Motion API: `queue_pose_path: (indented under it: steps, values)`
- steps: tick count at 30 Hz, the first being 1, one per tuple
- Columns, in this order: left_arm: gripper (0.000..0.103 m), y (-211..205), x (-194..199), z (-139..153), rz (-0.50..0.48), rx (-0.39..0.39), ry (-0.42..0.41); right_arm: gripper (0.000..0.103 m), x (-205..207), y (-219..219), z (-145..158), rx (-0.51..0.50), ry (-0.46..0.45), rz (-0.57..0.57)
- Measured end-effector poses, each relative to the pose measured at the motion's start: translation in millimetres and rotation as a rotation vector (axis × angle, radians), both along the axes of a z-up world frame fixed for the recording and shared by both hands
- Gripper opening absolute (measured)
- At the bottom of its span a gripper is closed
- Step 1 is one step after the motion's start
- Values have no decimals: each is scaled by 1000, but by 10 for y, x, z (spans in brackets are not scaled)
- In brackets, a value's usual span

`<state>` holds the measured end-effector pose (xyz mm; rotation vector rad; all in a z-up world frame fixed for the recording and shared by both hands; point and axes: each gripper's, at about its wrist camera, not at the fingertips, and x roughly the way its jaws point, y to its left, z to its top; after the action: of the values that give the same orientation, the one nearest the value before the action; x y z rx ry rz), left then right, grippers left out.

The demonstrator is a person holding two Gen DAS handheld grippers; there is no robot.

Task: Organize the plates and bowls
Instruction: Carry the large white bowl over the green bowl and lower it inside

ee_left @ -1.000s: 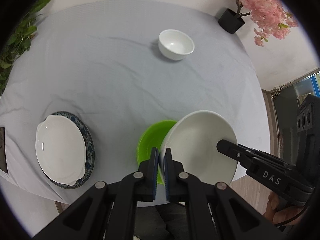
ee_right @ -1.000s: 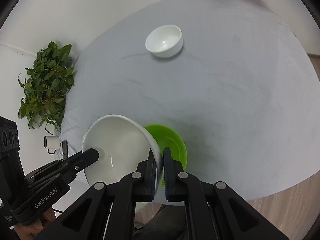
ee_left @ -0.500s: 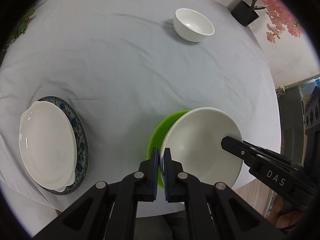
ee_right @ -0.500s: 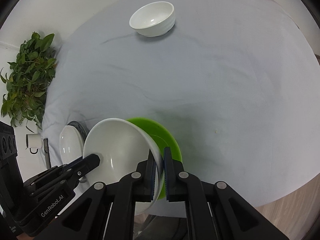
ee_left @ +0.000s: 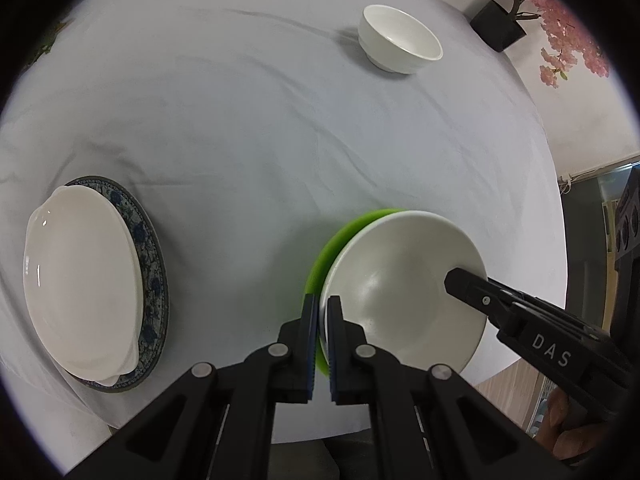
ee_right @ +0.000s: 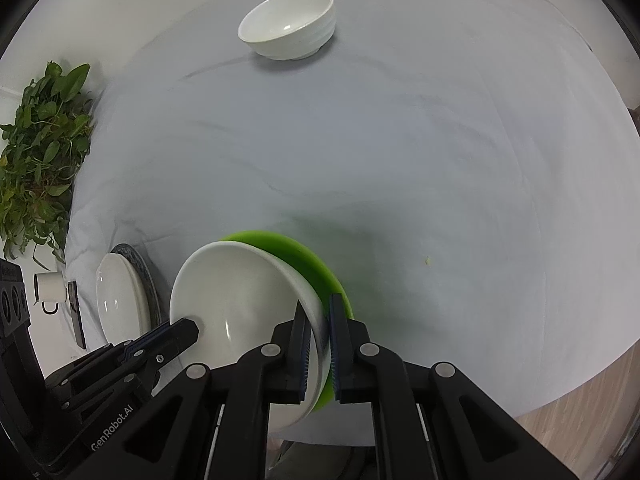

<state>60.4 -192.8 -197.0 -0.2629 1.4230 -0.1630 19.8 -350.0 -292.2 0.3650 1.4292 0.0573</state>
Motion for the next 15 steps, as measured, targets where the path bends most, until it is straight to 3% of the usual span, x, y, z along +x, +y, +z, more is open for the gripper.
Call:
queue_pose_path:
  steps: [15]
  values:
    - [8,8,-6,3,-20,-13,9,13,-8,75,21,-32,-22,2]
